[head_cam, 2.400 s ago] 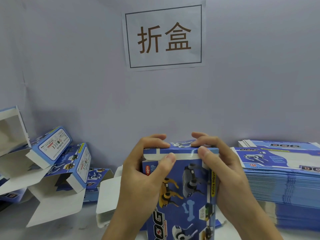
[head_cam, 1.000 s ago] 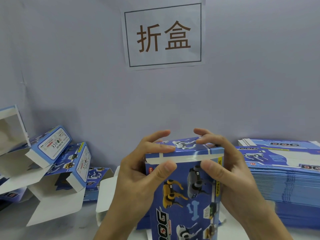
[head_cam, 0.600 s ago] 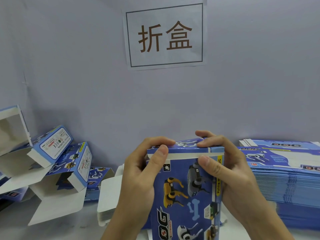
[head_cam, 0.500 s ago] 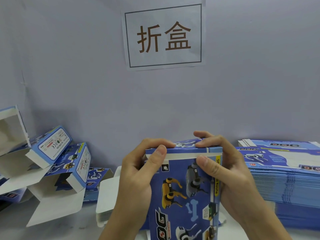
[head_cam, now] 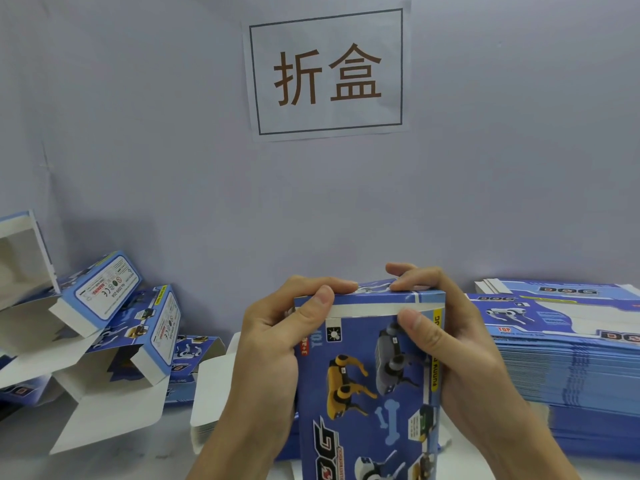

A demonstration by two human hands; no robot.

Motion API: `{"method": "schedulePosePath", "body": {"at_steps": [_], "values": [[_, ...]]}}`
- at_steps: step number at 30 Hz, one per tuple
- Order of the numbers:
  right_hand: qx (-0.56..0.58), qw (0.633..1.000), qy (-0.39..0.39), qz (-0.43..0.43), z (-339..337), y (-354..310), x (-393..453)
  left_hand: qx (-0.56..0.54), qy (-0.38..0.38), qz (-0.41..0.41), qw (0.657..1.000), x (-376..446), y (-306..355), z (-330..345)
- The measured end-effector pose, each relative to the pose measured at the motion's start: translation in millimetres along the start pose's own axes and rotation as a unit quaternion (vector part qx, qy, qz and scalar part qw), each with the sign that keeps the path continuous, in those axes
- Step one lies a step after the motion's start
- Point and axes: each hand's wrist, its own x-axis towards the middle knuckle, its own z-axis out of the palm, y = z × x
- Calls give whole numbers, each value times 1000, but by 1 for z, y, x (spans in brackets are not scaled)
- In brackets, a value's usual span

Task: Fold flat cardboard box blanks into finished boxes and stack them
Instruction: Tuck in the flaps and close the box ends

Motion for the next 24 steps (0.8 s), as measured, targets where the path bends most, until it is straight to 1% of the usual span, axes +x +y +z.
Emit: {"method": "schedulePosePath", "body": {"at_steps": [3,7,11,13,17,20,24], "values": [[12,1000,-13,-1,3,-2,1,2,-3,-12,1000,0,1,0],[59,998,-25,9,2,-3,0,-8,-17,-17,1000,-1,2,2],[98,995,-14,26,-2,-3,-2,-11,-33,-18,999,-1,1,5],[94,995,-2,32,-3,-2,-2,-11,-41,-18,999,0,-1,4],[90,995,5,34,-1,-1,-2,1,-44,28,999,1,-8,1],[91,995,10,38,1,-1,-2,19,-71,54,996,0,-14,-7],[61,998,6,18,-1,-4,-1,57,-110,92,988,-2,-15,-13]]}}
